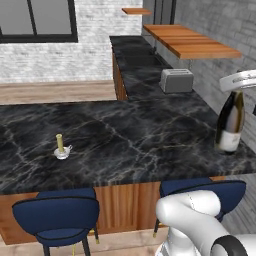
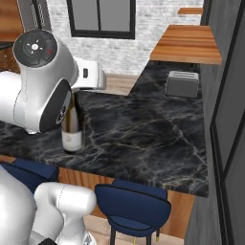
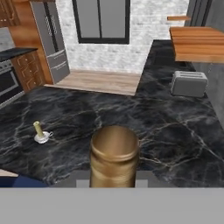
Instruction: Get the candle and the wine from the cabinet and move them to the dining counter.
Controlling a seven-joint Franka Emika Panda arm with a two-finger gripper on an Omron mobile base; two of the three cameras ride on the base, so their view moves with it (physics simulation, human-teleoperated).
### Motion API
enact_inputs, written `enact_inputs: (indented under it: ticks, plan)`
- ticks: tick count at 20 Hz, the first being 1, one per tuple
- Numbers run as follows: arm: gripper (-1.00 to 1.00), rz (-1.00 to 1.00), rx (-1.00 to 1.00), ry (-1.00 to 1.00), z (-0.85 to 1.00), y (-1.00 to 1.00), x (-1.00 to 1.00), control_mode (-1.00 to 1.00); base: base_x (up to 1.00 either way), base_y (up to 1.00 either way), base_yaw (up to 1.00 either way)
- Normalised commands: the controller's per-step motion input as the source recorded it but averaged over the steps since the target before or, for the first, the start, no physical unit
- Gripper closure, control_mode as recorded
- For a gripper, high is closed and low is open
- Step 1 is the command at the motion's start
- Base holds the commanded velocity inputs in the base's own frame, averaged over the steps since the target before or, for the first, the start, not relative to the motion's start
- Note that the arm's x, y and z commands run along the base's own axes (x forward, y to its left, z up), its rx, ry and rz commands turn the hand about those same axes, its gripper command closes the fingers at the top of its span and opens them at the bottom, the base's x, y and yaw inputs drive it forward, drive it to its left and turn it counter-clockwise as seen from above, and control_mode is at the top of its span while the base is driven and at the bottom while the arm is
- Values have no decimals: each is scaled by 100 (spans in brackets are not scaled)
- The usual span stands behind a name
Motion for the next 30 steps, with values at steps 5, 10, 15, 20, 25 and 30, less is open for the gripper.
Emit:
enact_inputs:
  ticks: [5,10,15,20,25,30]
  plan:
    - [100,9,1,0,-40,-33,91,-100,0,0,0]
    - [100,1,0,4,-27,-5,95,-100,0,0,0]
    - [100,0,0,3,-36,-5,84,-100,0,0,0]
    - [100,0,0,0,-47,-20,65,-100,0,0,0]
    - [100,0,0,0,-48,-24,32,-100,0,0,0]
    - [100,0,0,0,-58,-14,24,-100,0,0,0]
